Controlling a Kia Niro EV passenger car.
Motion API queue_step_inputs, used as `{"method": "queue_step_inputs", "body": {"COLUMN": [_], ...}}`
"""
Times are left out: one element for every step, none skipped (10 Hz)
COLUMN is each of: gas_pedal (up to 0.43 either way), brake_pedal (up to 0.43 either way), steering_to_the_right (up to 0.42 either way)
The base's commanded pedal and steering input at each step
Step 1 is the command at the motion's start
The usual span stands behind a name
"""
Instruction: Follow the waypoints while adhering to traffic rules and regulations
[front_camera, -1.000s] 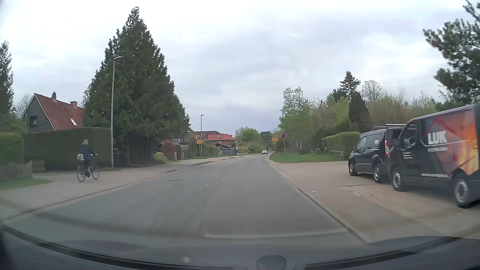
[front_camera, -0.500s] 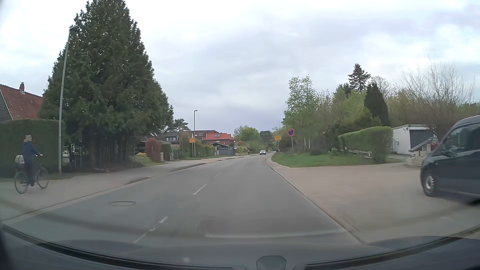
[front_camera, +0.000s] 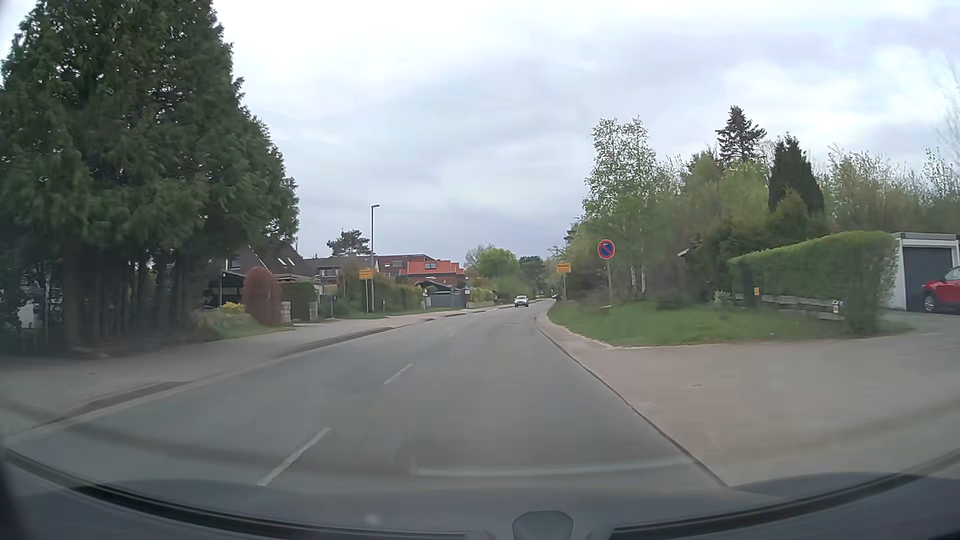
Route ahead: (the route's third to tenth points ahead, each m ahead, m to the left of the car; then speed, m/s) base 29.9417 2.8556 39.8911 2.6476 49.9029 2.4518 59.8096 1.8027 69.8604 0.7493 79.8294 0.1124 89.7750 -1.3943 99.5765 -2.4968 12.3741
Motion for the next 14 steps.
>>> {"method": "queue_step_inputs", "body": {"gas_pedal": [0.0,0.0,0.0,0.0,0.0,0.0,0.0,0.0,0.0,0.0,0.0,0.0,0.0,0.0], "brake_pedal": [0.0,0.0,0.0,0.0,0.0,0.0,0.0,0.0,0.0,0.0,0.0,0.0,0.0,0.0], "steering_to_the_right": [0.0,0.0,0.002,0.002,0.002,0.002,0.002,0.002,0.002,0.002,0.003,0.003,0.004,0.005]}}
